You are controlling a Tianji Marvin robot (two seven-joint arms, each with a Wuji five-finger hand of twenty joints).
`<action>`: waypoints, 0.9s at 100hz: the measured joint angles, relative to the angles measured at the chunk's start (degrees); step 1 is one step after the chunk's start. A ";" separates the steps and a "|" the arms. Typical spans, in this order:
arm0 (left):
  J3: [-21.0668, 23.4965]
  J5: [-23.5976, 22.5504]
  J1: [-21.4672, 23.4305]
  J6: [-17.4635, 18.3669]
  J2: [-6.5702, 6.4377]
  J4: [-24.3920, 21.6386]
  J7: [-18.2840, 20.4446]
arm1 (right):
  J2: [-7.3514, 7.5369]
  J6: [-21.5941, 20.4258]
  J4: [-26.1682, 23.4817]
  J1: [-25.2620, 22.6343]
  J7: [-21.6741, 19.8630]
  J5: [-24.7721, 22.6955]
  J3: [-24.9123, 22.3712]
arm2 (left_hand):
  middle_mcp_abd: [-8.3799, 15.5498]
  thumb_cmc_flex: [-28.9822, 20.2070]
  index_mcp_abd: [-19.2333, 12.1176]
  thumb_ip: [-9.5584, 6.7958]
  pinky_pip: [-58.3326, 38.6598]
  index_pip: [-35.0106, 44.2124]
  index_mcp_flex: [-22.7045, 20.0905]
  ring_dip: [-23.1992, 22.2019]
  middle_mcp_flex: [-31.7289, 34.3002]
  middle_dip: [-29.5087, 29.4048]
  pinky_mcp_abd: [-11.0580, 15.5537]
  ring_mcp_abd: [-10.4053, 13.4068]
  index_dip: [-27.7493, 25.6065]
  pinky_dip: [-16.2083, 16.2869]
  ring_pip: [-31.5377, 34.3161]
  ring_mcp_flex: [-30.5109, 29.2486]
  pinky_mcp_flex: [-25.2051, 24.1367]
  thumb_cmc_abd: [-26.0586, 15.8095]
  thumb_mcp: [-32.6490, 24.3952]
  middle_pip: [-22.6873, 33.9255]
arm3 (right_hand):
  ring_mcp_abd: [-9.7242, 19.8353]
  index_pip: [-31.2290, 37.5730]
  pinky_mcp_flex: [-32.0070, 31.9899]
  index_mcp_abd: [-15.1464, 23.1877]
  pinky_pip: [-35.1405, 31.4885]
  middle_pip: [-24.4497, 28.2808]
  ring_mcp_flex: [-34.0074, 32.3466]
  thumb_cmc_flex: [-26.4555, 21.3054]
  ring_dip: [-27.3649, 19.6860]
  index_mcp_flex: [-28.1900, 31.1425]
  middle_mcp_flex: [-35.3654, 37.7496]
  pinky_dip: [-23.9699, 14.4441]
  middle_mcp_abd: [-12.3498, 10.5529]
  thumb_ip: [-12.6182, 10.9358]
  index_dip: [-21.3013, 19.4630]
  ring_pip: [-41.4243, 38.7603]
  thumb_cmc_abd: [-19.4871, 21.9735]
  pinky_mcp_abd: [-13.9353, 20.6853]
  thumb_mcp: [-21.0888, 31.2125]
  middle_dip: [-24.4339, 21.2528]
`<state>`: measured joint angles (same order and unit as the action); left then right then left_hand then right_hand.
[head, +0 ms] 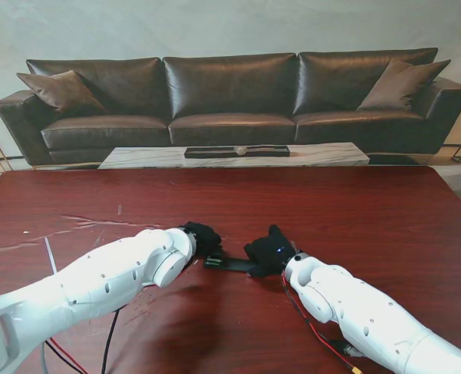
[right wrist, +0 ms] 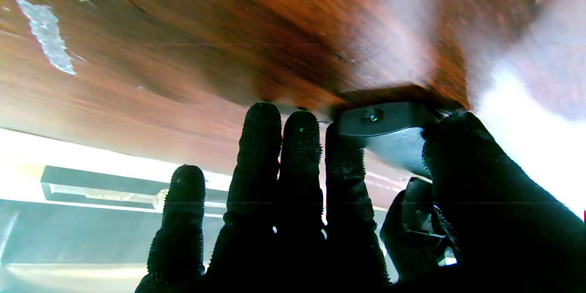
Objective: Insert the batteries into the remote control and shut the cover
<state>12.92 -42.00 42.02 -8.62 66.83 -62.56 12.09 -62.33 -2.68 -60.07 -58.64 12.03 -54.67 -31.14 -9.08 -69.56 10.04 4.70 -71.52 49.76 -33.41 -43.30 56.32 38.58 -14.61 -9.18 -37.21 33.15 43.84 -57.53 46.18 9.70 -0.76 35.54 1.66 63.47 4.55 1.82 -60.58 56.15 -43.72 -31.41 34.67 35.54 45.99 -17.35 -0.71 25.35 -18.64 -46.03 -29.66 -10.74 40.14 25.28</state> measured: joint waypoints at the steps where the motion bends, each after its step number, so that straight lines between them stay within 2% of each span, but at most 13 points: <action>1: -0.05 0.08 -0.03 0.00 0.02 0.01 0.05 | 0.00 0.00 0.00 0.00 0.00 0.00 0.00 | 0.00 -0.10 0.06 0.00 0.00 -0.10 0.00 0.00 0.00 0.00 0.00 0.00 0.00 -0.02 0.00 0.00 0.00 -0.04 0.00 0.00 | 0.00 0.00 0.00 0.00 0.00 0.00 0.00 0.00 0.00 0.00 0.00 0.00 0.00 0.00 0.00 0.00 0.13 0.00 -0.06 0.00; 16: -1.12 1.27 -1.02 -0.17 0.09 -0.24 2.72 | 0.02 0.00 -0.05 -0.07 0.00 -0.01 -0.08 | -0.45 -0.86 1.48 -0.04 0.00 -3.34 0.04 0.01 -0.22 -0.28 -0.60 -0.66 1.29 -0.08 0.00 0.59 -1.47 -3.64 -0.19 0.00 | 0.00 -0.04 0.00 0.00 0.00 -0.04 0.00 0.00 0.00 0.00 -0.01 0.00 0.02 0.00 0.00 0.00 0.25 -0.01 -0.12 0.00; 24: -1.16 2.05 -1.28 -0.42 0.02 -0.58 4.20 | 0.03 0.00 -0.06 -0.09 -0.01 -0.06 -0.12 | -0.86 -0.86 2.15 -0.91 0.00 -5.71 0.04 0.26 -0.29 -0.69 -1.41 -1.49 2.55 -0.08 0.00 1.25 -2.88 -5.07 0.19 -0.33 | 0.00 -0.14 0.00 0.00 0.00 -0.04 0.00 0.00 0.00 -0.01 -0.01 0.00 0.02 0.00 0.00 0.00 0.26 -0.02 -0.12 0.00; 49: -1.20 3.04 -1.32 -0.85 -0.50 -1.89 5.74 | 0.06 0.01 -0.12 -0.13 -0.10 -0.14 -0.18 | -1.87 1.23 5.20 -0.93 0.00 -9.84 -1.63 0.73 -2.61 -1.96 -2.30 -2.76 2.81 -0.09 -1.42 4.46 -6.00 -7.72 1.72 -2.01 | 0.00 -0.17 -0.01 0.00 0.00 -0.04 0.00 -0.01 0.00 -0.01 -0.01 0.00 0.02 0.00 0.00 0.00 0.27 -0.04 -0.12 0.00; 56: -1.45 3.67 -1.55 -0.76 -0.52 -1.99 6.16 | 0.08 0.02 -0.16 -0.12 -0.15 -0.14 -0.17 | -2.41 1.87 6.30 -0.93 0.00 -10.68 -1.63 0.83 -3.13 -2.63 -2.33 -2.94 3.02 -0.09 -1.51 4.99 -6.57 -7.76 1.72 -3.02 | 0.00 -0.18 -0.01 0.00 0.00 -0.04 0.00 -0.01 0.00 -0.01 -0.01 0.00 0.02 0.00 0.00 0.00 0.27 -0.04 -0.12 0.00; 71: -2.18 4.22 -2.23 -0.69 -0.53 -2.05 6.95 | 0.09 0.02 -0.16 -0.12 -0.16 -0.13 -0.17 | -2.84 2.44 6.56 -0.93 0.02 -11.61 -1.34 1.38 -5.38 -3.22 -2.33 -3.14 3.02 -0.09 -2.92 7.86 -8.14 -7.79 1.02 -3.93 | 0.00 -0.19 -0.01 0.00 0.00 -0.06 0.00 -0.01 0.00 -0.01 -0.01 0.00 0.02 0.00 0.00 0.00 0.27 -0.05 -0.12 -0.01; 90: -2.41 4.27 -2.57 -0.68 -0.77 -2.58 7.89 | 0.09 0.02 -0.16 -0.09 -0.17 -0.08 -0.12 | -3.02 2.72 6.57 -0.93 0.03 -13.52 -1.06 1.68 -6.16 -3.26 -2.21 -3.19 3.02 -0.09 -3.66 8.59 -8.79 -8.36 1.88 -5.27 | 0.00 -0.20 -0.01 0.00 0.00 -0.06 0.00 -0.01 0.00 -0.01 -0.01 0.00 0.02 0.00 0.00 0.00 0.27 -0.05 -0.13 -0.01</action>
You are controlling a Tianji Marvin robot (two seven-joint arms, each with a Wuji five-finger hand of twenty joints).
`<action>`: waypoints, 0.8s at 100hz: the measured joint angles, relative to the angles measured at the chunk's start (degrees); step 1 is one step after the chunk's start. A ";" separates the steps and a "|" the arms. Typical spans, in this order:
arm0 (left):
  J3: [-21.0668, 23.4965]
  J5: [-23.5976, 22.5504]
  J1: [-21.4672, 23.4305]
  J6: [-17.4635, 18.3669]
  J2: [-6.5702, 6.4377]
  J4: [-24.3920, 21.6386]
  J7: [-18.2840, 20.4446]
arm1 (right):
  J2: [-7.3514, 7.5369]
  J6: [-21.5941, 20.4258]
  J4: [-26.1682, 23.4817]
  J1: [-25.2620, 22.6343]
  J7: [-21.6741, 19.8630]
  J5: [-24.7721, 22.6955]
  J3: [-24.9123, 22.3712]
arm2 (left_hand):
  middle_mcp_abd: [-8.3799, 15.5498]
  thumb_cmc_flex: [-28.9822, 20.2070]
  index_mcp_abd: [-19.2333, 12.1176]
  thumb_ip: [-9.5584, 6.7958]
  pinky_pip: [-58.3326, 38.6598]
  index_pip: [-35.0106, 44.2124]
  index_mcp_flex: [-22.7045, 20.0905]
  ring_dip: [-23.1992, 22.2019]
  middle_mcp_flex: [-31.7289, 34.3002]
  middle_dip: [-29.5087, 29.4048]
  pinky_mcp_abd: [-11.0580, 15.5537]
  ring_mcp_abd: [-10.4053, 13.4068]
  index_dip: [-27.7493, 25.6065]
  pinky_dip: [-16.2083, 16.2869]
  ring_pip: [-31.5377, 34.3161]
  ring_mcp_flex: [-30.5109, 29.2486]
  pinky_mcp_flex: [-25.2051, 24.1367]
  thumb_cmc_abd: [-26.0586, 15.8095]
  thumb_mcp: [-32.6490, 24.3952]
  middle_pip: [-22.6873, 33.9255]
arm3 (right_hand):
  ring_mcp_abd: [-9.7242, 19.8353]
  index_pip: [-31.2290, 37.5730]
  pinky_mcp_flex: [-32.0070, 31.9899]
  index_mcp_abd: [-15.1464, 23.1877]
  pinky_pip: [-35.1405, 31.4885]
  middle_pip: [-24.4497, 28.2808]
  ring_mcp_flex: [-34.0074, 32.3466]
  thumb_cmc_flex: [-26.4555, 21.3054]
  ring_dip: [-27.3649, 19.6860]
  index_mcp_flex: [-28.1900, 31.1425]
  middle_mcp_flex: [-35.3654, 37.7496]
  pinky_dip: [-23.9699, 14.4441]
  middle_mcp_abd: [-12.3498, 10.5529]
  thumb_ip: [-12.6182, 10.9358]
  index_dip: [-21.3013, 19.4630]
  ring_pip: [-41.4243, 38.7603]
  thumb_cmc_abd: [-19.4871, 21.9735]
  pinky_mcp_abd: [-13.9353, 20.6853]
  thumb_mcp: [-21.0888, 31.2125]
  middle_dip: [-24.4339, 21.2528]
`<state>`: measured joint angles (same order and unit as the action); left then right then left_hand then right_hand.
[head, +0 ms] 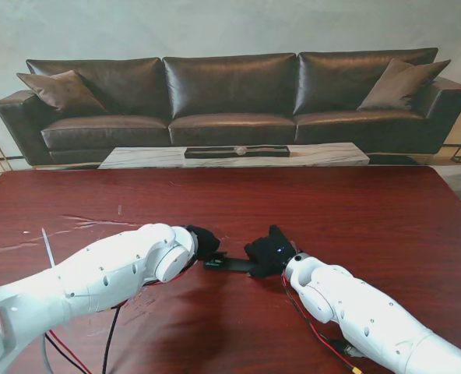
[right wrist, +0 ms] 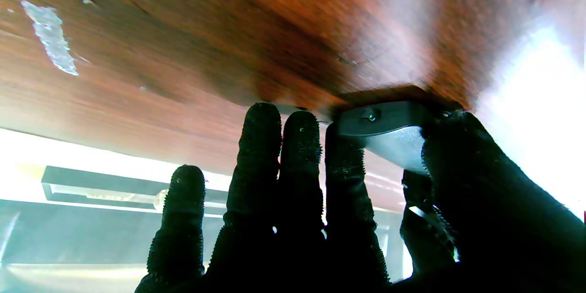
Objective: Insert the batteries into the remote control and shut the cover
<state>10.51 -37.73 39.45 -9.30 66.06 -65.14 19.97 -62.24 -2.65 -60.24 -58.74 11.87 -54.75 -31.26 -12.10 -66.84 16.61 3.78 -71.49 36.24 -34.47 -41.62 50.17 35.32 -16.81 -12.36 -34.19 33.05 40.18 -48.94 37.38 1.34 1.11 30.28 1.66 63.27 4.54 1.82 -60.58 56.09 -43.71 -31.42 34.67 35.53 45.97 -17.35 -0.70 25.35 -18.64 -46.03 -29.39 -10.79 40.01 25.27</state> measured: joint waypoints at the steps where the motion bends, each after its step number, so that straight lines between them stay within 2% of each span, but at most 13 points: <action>1: 0.00 -0.01 0.00 0.01 -0.02 -0.03 0.02 | 0.00 0.00 0.00 0.01 0.00 0.00 0.01 | 0.00 0.00 0.00 0.00 0.00 -0.07 0.01 0.02 0.00 0.00 0.00 0.00 0.00 0.00 -0.04 0.00 -0.01 0.00 0.00 0.00 | 0.00 0.00 0.00 0.00 0.00 0.00 0.00 0.00 0.00 0.00 0.00 0.00 0.00 0.00 0.00 0.00 0.00 0.00 0.00 0.00; 18: 0.00 -0.04 -0.09 0.62 -0.47 -0.62 0.59 | 0.00 0.06 0.01 0.05 -0.06 0.05 0.06 | -0.10 0.00 0.40 0.00 0.12 -2.11 0.43 0.06 -1.06 -0.69 0.06 -0.11 0.00 0.06 -0.88 1.03 -1.38 0.00 0.01 -0.18 | 0.00 0.00 0.00 0.00 0.00 0.00 0.00 0.00 0.00 0.00 0.00 0.00 -0.02 0.00 0.00 0.00 0.00 0.00 -0.01 0.00; 53: 0.32 0.88 -0.20 1.33 -1.76 -2.39 2.81 | 0.00 0.12 0.04 0.11 -0.06 0.09 0.14 | -0.93 0.76 1.09 0.00 2.83 -5.40 3.40 2.89 -6.36 -3.03 0.09 -0.58 -0.77 0.78 -5.91 6.67 -5.86 -0.08 0.13 -4.54 | 0.00 -0.16 0.00 0.00 0.00 0.00 0.00 -0.01 0.00 -0.01 0.00 0.00 -0.36 0.00 0.00 0.00 0.00 -0.31 -0.02 0.00; 80: -1.08 2.77 -1.81 2.97 -2.65 -3.20 5.37 | 0.00 0.22 0.06 0.21 -0.11 0.09 0.29 | -2.76 4.68 2.06 0.00 7.17 -10.83 7.05 5.16 -12.38 -4.82 0.04 -1.26 -1.58 2.86 -11.28 12.92 -11.33 -0.08 0.38 -9.11 | 0.00 -0.16 -0.05 0.00 0.00 0.00 0.00 -0.02 0.00 -0.01 0.00 0.00 -0.43 0.00 0.00 0.01 0.00 -0.32 -0.02 0.00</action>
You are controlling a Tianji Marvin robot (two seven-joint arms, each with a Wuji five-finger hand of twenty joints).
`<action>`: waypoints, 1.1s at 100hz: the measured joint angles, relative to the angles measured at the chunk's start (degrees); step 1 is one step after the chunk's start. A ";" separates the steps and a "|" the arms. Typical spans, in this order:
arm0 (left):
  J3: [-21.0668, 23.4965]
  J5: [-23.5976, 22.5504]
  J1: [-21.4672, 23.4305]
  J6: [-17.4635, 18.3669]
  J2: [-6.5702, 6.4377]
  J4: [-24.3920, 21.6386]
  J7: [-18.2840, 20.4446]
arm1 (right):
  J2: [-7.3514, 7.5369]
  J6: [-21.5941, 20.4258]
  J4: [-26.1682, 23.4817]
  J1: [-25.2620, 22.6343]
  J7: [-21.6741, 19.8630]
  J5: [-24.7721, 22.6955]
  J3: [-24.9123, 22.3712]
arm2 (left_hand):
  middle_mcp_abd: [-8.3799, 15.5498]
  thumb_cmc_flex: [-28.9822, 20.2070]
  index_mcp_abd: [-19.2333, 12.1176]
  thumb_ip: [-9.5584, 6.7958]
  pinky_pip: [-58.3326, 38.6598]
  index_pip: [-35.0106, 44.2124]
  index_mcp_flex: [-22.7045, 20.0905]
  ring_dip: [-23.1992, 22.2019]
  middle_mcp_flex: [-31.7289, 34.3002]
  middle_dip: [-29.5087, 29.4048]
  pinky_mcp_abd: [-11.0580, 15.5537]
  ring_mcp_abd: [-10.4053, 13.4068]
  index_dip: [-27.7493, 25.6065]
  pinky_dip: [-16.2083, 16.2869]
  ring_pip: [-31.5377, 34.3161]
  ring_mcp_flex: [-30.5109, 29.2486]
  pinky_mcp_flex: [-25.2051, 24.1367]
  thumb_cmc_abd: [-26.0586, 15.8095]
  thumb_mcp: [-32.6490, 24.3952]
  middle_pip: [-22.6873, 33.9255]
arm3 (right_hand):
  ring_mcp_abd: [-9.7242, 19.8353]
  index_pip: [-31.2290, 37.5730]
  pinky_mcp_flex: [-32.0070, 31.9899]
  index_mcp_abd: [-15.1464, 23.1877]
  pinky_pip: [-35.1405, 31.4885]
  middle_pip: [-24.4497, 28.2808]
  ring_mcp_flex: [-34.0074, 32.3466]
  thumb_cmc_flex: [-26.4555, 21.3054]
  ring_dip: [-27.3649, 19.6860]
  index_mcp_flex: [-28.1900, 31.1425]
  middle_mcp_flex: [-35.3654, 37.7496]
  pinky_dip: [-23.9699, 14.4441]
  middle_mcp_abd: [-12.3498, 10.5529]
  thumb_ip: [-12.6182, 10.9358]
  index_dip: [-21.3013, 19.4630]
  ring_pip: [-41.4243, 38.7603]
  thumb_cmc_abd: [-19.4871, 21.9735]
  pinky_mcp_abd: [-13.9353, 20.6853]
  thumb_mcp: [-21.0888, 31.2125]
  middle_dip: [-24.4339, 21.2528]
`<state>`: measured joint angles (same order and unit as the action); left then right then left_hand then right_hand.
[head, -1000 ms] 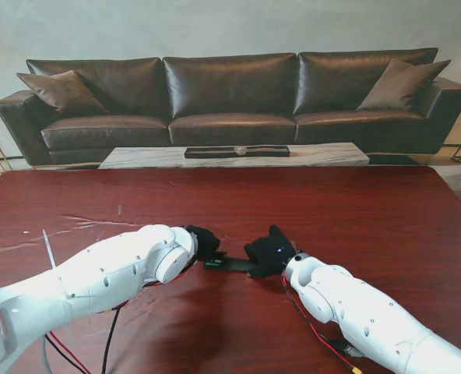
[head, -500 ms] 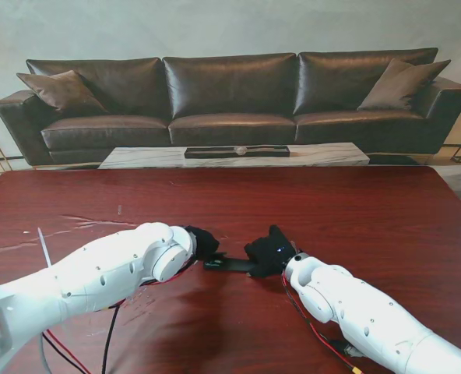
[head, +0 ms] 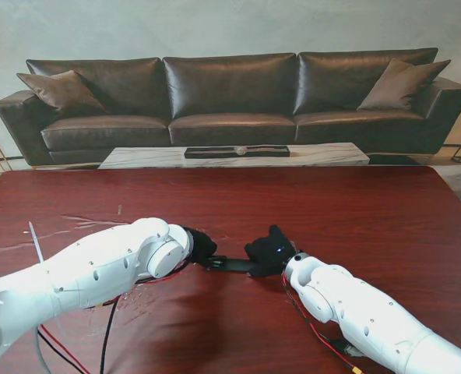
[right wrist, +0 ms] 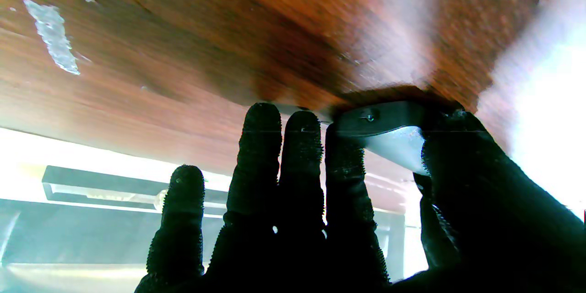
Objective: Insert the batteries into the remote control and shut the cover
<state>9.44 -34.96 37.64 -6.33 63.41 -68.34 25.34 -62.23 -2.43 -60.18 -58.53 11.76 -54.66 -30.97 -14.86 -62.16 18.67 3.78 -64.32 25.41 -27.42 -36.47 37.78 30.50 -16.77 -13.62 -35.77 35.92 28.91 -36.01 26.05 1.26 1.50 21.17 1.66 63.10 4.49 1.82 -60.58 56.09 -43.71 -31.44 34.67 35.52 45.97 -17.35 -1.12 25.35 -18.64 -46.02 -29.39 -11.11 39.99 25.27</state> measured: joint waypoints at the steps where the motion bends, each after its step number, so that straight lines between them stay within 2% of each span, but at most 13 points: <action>1: -0.07 0.07 -0.08 0.04 -0.02 -0.02 0.09 | 0.00 0.00 0.00 0.00 0.00 0.00 0.00 | -0.02 0.01 0.00 0.00 0.00 -0.21 0.11 0.02 -0.02 -0.22 -0.02 0.00 0.00 0.01 -0.11 0.23 -0.10 -0.01 0.00 -0.06 | 0.00 0.00 0.00 0.00 0.00 0.00 0.00 0.00 0.00 0.00 0.00 0.00 0.00 0.00 0.00 0.00 0.00 0.00 0.00 0.00; 18: -1.08 0.97 -1.11 0.64 -0.26 -0.21 1.16 | 0.00 0.02 0.01 0.03 -0.01 0.03 0.05 | -0.52 2.69 0.19 0.00 2.35 -3.96 0.25 1.26 -1.85 -1.34 -0.37 -0.50 -0.01 0.65 -2.19 2.31 -2.55 -0.61 -0.05 -2.61 | 0.00 -0.01 -0.01 0.00 0.00 0.00 0.00 0.00 0.00 -0.01 0.00 0.00 -0.01 0.00 0.00 0.00 0.00 0.00 0.00 0.00; 54: -1.67 1.52 -1.69 1.64 -0.89 -0.83 1.97 | 0.00 0.22 0.04 0.12 0.00 0.03 0.19 | -1.28 2.78 0.59 0.00 5.16 -8.78 0.77 2.66 -4.67 -2.54 -0.87 -0.64 -0.01 1.35 -5.12 5.40 -5.15 -0.59 -0.05 -5.17 | 0.00 -0.01 -0.01 0.00 0.00 0.01 0.00 0.00 0.00 -0.01 0.00 0.00 -0.03 0.00 0.00 0.00 0.00 -0.01 0.00 0.00; 81: -2.47 0.59 -1.98 1.64 -1.36 -1.79 2.19 | 0.00 0.29 0.03 0.10 0.04 0.02 0.18 | -1.77 2.67 1.24 -0.04 6.61 -10.43 1.36 3.62 -5.45 -3.51 -0.91 -0.65 1.23 1.37 -7.15 5.41 -6.52 -0.52 -0.05 -6.63 | 0.00 -0.04 -0.01 0.00 0.00 0.01 0.00 0.00 0.00 -0.03 0.00 0.00 -0.04 0.00 0.00 0.00 0.00 -0.01 0.00 0.00; 93: -0.72 -0.56 -0.62 1.13 -1.58 -2.32 2.23 | 0.00 0.28 0.06 0.11 0.06 0.03 0.20 | -1.77 2.86 1.35 -0.04 6.74 -10.46 1.36 3.84 -7.79 -4.11 -0.92 -0.65 2.15 1.40 -7.48 6.61 -6.99 -0.52 -0.05 -7.19 | 0.00 -0.07 -0.01 0.00 0.00 0.01 0.00 0.00 0.00 -0.04 0.00 0.00 -0.04 0.00 0.00 0.00 0.00 -0.02 0.00 0.00; 110: 0.61 -2.57 0.96 0.46 -1.72 -2.66 1.22 | 0.00 0.22 0.09 0.15 0.06 0.07 0.23 | -2.94 4.73 3.57 -0.04 6.76 -10.47 1.86 3.85 -8.91 -3.86 -0.92 -0.65 2.46 1.95 -7.55 6.58 -7.05 -0.52 -0.04 -7.32 | 0.00 -0.07 -0.01 0.00 0.00 0.06 0.00 0.00 0.00 -0.04 0.00 0.00 -0.04 0.00 0.00 0.00 0.00 -0.02 -0.01 0.00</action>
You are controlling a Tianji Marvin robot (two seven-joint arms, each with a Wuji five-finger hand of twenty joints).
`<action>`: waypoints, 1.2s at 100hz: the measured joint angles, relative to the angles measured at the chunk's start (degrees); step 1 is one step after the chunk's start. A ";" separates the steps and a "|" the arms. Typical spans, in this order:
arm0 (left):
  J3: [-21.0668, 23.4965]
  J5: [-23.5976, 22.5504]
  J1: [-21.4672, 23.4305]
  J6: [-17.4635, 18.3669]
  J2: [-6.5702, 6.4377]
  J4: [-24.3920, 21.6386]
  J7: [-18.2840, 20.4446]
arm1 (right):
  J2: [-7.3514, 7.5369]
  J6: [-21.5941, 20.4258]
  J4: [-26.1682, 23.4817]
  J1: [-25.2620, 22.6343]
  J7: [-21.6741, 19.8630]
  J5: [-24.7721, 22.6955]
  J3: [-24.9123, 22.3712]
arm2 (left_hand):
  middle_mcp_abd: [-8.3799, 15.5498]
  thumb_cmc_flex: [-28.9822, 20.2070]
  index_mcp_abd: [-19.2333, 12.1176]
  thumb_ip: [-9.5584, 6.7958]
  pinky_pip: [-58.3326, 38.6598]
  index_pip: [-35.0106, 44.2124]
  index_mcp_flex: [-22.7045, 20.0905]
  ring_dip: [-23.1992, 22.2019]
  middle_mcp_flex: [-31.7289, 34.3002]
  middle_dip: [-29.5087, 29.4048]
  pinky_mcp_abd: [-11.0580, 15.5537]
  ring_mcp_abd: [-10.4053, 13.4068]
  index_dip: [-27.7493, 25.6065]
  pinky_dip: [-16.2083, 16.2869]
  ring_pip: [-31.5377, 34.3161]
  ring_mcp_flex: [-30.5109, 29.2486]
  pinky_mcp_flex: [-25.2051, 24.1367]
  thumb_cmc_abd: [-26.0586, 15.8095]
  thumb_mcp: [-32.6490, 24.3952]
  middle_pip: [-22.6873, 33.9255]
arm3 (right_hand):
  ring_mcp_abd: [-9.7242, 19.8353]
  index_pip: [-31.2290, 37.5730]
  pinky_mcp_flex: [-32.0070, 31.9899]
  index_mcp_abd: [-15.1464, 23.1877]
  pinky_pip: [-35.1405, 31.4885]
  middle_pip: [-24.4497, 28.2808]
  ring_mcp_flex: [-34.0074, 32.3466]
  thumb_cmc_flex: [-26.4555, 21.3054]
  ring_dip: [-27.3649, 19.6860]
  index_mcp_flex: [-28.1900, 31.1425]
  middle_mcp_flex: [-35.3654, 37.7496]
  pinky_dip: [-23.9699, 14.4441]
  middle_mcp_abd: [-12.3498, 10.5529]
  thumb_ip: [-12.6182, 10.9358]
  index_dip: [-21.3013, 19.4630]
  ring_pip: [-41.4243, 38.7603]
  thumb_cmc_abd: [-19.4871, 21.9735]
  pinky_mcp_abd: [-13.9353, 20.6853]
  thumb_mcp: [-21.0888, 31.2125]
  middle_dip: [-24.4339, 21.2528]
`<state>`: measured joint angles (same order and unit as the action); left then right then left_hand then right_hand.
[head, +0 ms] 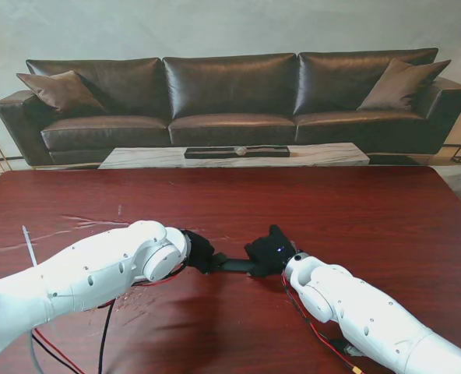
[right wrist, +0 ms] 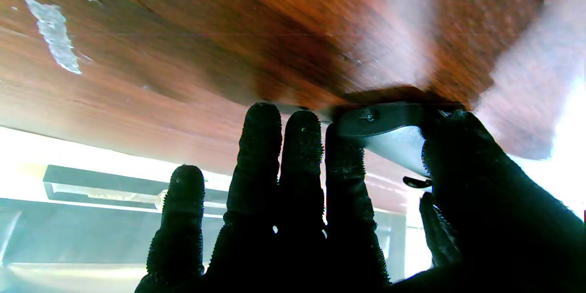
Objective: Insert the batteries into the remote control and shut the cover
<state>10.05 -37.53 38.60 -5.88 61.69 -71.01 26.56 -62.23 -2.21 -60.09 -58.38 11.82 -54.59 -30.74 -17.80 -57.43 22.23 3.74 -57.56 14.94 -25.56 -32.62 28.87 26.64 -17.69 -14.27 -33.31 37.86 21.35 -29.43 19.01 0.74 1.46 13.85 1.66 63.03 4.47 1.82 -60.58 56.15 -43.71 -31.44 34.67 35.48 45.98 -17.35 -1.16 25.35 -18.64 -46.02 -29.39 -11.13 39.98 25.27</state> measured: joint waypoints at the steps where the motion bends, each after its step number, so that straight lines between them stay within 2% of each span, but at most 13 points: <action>1: 0.05 -0.07 0.07 -0.06 0.00 0.00 -0.08 | 0.00 0.00 0.00 0.00 0.00 0.00 0.00 | -0.11 0.01 0.06 0.00 0.01 -0.10 0.00 0.00 -0.03 0.00 0.00 0.00 0.40 0.02 0.00 0.00 0.00 0.00 0.00 0.00 | 0.00 0.00 0.00 0.00 0.00 0.01 0.00 0.00 0.00 0.00 0.00 0.00 0.00 0.00 0.00 0.00 0.00 0.00 0.00 0.00; 7: 0.15 -0.46 0.37 -0.46 0.00 0.00 -0.42 | 0.00 -0.01 0.00 0.00 0.00 0.01 -0.01 | -0.27 1.41 0.39 0.00 0.02 -4.94 2.35 0.01 -2.89 0.06 0.00 0.00 3.99 0.07 -0.01 1.24 -0.11 -0.01 0.00 -0.13 | 0.00 0.00 0.00 0.00 0.00 0.05 0.00 0.00 0.00 0.00 0.00 0.00 0.00 0.00 0.00 0.00 0.00 0.00 0.00 0.01; 18: 0.52 -1.09 0.96 -1.31 0.00 -0.11 -0.75 | 0.00 -0.04 0.00 0.00 0.00 0.01 -0.02 | -0.36 2.23 0.68 0.00 0.48 -6.51 2.91 0.01 -3.55 0.47 0.00 0.00 5.31 0.07 -0.02 1.24 -0.23 -0.03 0.03 -0.30 | 0.00 0.00 0.00 0.00 0.00 0.05 0.00 0.00 0.00 0.00 0.00 0.00 0.00 0.00 0.00 0.00 0.00 0.00 0.00 0.01; 31: 0.82 -1.45 1.36 -1.68 -0.03 -0.44 -0.73 | 0.00 -0.04 0.00 -0.01 0.00 0.01 -0.06 | -0.58 2.78 0.66 0.00 0.58 -7.80 2.99 0.01 -4.19 0.08 0.00 -0.01 5.65 0.07 -0.12 1.84 -0.41 -0.03 0.03 -0.46 | 0.00 0.00 0.00 0.00 0.00 0.05 0.00 0.00 0.00 0.00 0.00 0.00 -0.01 0.00 0.00 0.00 0.00 -0.01 -0.06 0.01; 53: 2.44 -2.42 2.79 -2.72 -0.40 -1.65 -0.18 | 0.00 -0.04 0.00 -0.02 0.02 0.01 -0.06 | 0.26 6.90 0.53 0.00 1.75 -9.40 6.21 0.21 -7.80 0.03 0.00 -0.56 6.27 0.08 -1.27 4.53 -2.48 -0.35 0.03 -2.35 | 0.00 0.00 0.00 0.00 0.00 0.06 0.00 0.00 0.00 0.00 0.00 0.00 -0.01 0.00 0.00 0.00 0.00 -0.05 -0.08 0.01; 70: 3.73 -2.55 3.93 -3.27 -0.30 -1.72 -1.43 | 0.00 -0.04 0.00 -0.01 0.00 -0.03 -0.05 | 0.26 8.43 1.21 0.00 2.29 -9.91 6.94 0.24 -8.89 0.20 0.00 -0.61 6.30 0.09 -1.29 4.95 -3.27 -0.36 0.03 -3.44 | 0.00 0.00 -0.01 0.00 0.00 0.06 0.00 0.00 0.00 0.00 0.00 0.00 -0.01 0.00 0.00 0.00 0.01 -0.05 -0.08 0.01; 80: 3.94 -2.93 4.31 -3.81 0.03 -1.53 -2.92 | 0.00 -0.04 -0.01 -0.01 -0.01 -0.06 -0.07 | -0.95 9.71 1.86 0.00 2.86 -9.95 7.57 0.24 -9.50 -0.03 -0.01 -0.63 6.31 0.10 -1.29 4.95 -3.28 -1.02 0.03 -3.81 | 0.00 0.00 -0.01 0.00 0.00 0.06 0.00 0.00 0.00 0.00 0.00 0.00 -0.01 0.00 0.00 0.00 0.01 -0.05 -0.08 0.01; 96: 4.42 -3.81 4.96 -6.00 0.99 -1.04 -5.23 | 0.00 -0.10 -0.01 -0.08 0.02 -0.07 -0.18 | -1.05 9.71 2.26 0.00 2.87 -9.96 7.51 0.24 -9.45 0.03 -0.03 -0.64 6.31 0.12 -1.29 4.95 -3.28 -1.28 0.01 -3.83 | 0.00 0.00 -0.01 0.00 0.00 0.06 0.00 0.00 0.00 0.00 0.00 0.00 -0.01 0.00 0.00 0.00 0.02 -0.06 -0.10 0.01; 120: 2.91 -2.40 4.31 -7.81 2.29 0.16 -5.79 | 0.00 -0.13 0.01 -0.16 0.14 -0.09 -0.29 | -1.55 9.71 2.28 0.00 2.88 -9.96 6.55 -0.34 -8.72 0.90 -0.10 -1.16 6.31 0.17 -1.14 4.80 -3.00 -1.63 0.01 -3.83 | 0.00 0.00 -0.01 0.00 0.00 0.06 0.00 0.00 0.00 0.00 0.00 0.00 -0.01 0.00 0.00 0.00 0.04 -0.06 -0.11 0.01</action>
<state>12.95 -39.93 42.91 -13.69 63.98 -70.85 20.77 -62.23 -2.34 -60.08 -58.54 11.97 -54.68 -31.03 -19.35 -47.72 24.52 3.73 -54.69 4.99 -19.01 -32.96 20.15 27.53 -17.80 -15.43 -27.01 38.04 20.21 -24.63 16.01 -0.89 1.46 10.01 1.66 63.03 4.47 1.82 -60.58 56.21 -43.71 -31.44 34.67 35.48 45.97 -17.36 -1.17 25.35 -18.64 -46.02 -29.34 -11.19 39.87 25.28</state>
